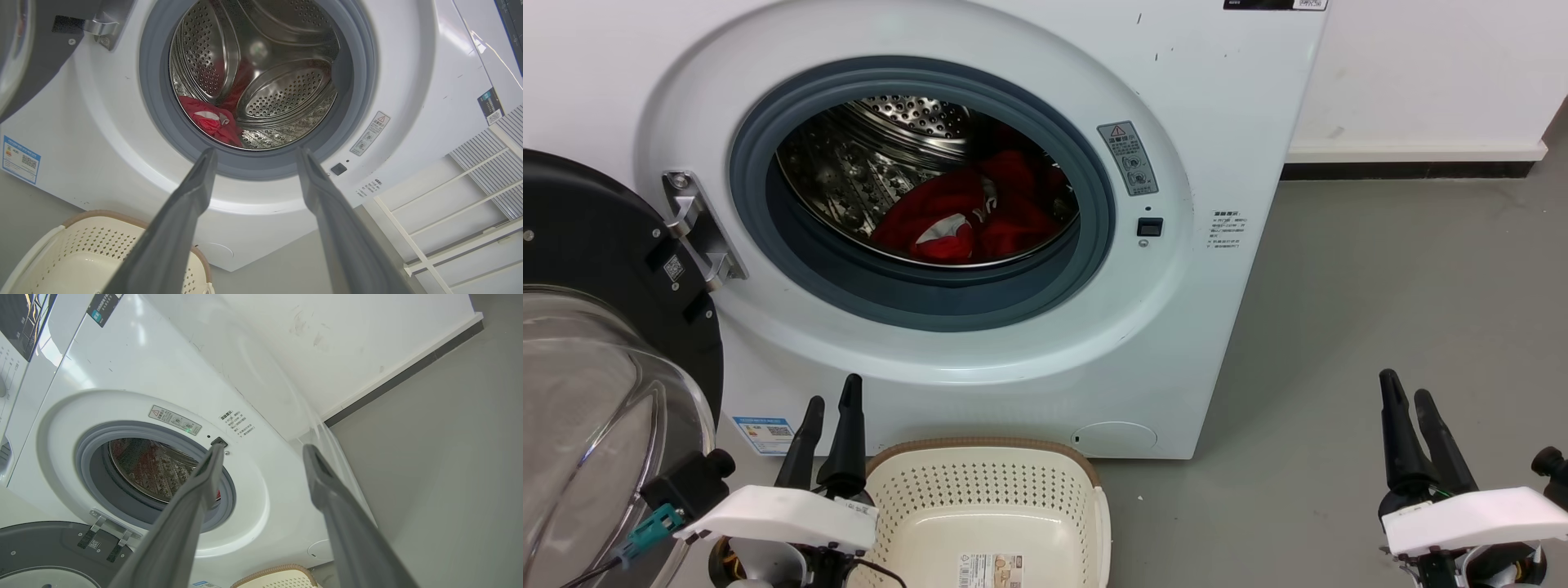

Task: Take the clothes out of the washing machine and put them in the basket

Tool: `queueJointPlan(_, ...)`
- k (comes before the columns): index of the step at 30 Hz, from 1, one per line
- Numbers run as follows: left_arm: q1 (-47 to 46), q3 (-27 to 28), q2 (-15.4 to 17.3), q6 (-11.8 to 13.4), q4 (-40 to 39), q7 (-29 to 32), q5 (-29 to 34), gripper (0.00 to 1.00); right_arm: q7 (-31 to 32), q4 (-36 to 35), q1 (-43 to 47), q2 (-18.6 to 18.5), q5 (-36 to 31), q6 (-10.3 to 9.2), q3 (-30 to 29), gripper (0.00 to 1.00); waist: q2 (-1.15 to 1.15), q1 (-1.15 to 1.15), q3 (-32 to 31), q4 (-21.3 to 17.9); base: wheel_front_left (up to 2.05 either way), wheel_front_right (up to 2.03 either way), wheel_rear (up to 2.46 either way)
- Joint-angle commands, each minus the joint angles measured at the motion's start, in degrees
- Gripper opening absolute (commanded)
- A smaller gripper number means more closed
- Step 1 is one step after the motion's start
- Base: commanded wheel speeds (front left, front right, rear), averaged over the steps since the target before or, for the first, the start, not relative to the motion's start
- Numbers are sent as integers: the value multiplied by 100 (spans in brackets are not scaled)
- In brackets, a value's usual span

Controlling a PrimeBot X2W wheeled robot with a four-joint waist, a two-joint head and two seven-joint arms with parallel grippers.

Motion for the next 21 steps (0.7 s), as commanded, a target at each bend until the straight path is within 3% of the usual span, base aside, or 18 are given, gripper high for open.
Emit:
queueJointPlan(1,-59,-29,66,24,-73,-64,221,100,-58,-113,-20,-8,-200,0,3,100,0,0,-2,0,0,0,0)
queueJointPlan(21,-51,-353,258,324,-258,-403,1810,100,-120,-468,158,-7,-1838,0,6,100,0,0,-45,-12,0,0,0)
